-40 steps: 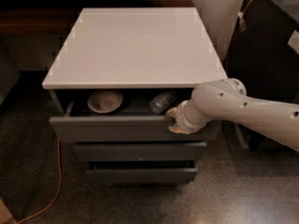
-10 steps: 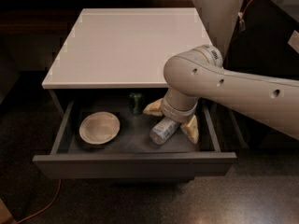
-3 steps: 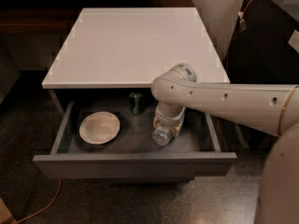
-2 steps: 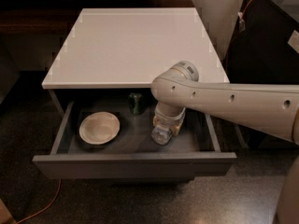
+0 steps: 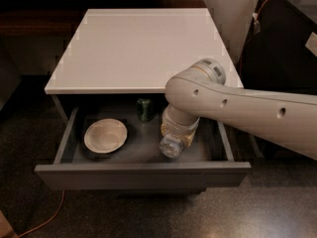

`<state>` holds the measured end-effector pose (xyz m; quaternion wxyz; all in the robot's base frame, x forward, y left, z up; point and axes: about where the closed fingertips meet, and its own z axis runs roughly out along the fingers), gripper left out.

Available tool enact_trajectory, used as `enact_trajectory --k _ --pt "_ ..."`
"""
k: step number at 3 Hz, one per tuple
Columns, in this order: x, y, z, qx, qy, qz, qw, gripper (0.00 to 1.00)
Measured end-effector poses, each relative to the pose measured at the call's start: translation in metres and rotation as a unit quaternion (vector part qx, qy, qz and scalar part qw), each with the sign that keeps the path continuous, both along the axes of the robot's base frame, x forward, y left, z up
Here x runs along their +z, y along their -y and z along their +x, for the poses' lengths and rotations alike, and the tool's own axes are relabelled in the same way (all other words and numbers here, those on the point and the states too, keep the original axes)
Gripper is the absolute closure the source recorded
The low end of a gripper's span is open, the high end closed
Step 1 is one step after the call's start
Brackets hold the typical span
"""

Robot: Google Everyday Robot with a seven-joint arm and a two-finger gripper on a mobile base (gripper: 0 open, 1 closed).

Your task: Pick blue plastic bottle from top drawer and place on counter

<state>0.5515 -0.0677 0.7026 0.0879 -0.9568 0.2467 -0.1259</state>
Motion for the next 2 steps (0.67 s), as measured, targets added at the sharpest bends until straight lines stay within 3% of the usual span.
enact_trajectory --k 1,2 --pt "0.045 -0.016 -0.032 0.023 -0.004 0.045 0.9987 1.00" --pt "0.070 -0.025 -0.051 0.037 -0.011 0.063 0.9973 1.00"
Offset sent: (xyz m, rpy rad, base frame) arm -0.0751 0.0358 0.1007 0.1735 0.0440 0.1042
